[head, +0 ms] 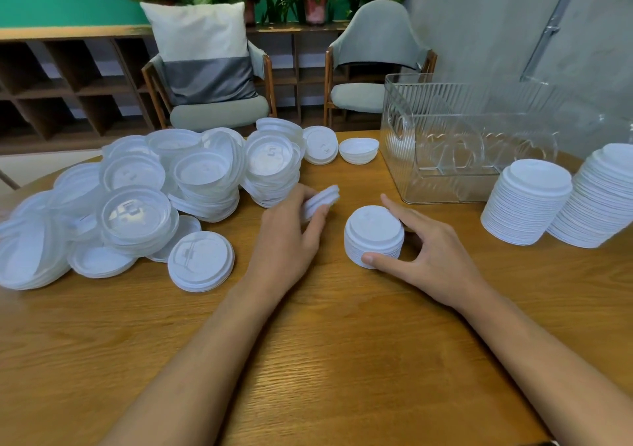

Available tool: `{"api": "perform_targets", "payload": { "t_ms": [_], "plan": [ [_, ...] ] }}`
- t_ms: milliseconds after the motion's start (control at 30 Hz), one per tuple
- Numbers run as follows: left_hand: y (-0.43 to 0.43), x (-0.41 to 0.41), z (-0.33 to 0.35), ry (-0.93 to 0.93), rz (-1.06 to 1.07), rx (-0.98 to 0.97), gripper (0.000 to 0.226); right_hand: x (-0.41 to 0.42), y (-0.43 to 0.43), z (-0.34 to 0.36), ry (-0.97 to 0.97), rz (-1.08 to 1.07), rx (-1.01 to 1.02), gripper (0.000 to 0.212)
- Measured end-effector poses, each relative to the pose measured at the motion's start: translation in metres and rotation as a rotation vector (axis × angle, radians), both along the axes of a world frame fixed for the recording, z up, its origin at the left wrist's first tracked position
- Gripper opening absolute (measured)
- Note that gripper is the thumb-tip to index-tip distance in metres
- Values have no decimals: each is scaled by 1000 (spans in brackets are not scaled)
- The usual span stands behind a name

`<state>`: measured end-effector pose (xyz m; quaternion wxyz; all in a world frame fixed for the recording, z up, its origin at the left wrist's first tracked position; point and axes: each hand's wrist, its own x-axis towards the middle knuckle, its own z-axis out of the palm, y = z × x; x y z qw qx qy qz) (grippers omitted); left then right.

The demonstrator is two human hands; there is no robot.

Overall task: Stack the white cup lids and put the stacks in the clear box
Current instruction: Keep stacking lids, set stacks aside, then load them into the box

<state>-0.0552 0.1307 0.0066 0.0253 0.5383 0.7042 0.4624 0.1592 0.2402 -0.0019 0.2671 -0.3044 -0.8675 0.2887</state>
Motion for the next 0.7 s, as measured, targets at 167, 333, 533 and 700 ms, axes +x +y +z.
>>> {"api": "perform_targets", "payload": {
  "t_ms": [167, 333, 533, 700],
  "plan": [
    [0, 5, 9, -355, -45, 113, 20, 0, 0, 2, 12, 26, -53, 107],
    [1, 3, 11, -538, -23, 110, 25, -1, -4, 6, 17, 49, -84, 109],
    [2, 4, 12, -604, -53, 117, 31, -2, -6, 8, 20, 90, -74, 109],
    [5, 17, 5, -538, -78, 95, 21, -4, -8, 5, 19, 183, -21, 105]
  ]
}}
